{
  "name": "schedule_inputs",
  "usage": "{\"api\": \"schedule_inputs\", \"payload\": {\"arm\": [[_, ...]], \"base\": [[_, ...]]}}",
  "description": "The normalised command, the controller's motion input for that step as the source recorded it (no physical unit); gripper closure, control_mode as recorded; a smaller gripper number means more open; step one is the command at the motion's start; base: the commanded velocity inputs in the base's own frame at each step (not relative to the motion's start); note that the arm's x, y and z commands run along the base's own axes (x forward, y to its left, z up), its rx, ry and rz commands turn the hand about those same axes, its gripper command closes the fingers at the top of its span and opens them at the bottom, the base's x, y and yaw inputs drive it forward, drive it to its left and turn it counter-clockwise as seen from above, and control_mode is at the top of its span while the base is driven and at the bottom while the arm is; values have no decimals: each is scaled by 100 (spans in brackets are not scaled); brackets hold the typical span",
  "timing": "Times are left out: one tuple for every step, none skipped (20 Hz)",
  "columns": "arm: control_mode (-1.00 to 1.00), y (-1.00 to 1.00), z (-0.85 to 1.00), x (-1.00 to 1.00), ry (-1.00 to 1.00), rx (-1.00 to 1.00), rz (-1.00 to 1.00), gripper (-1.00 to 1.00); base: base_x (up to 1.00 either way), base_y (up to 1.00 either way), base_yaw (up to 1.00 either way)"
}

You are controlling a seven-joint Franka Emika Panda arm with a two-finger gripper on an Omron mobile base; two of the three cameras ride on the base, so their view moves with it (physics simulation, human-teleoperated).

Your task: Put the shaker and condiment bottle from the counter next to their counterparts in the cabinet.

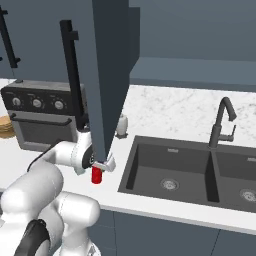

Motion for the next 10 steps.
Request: {"api": "schedule_inputs", "payload": {"arm": [[-100,0,-69,0,-2,0,0,100],[-100,0,-69,0,-1,-1,0,100],[-100,0,-71,0,0,0,0,100],[-100,0,-70,0,0,0,0,100],[-100,0,-56,0,0,-6,0,100],[-100,0,-52,0,0,-6,0,100],[-100,0,-47,0,0,-5,0,100],[-100,0,-31,0,0,-2,0,100],[-100,0,-20,0,-2,-2,0,100],[-100,0,-6,0,-8,-1,0,100]], "base": [[0,0,0],[0,0,0],[0,0,0],[0,0,0],[0,0,0],[0,0,0],[0,0,0],[0,0,0],[0,0,0],[0,0,0]]}}
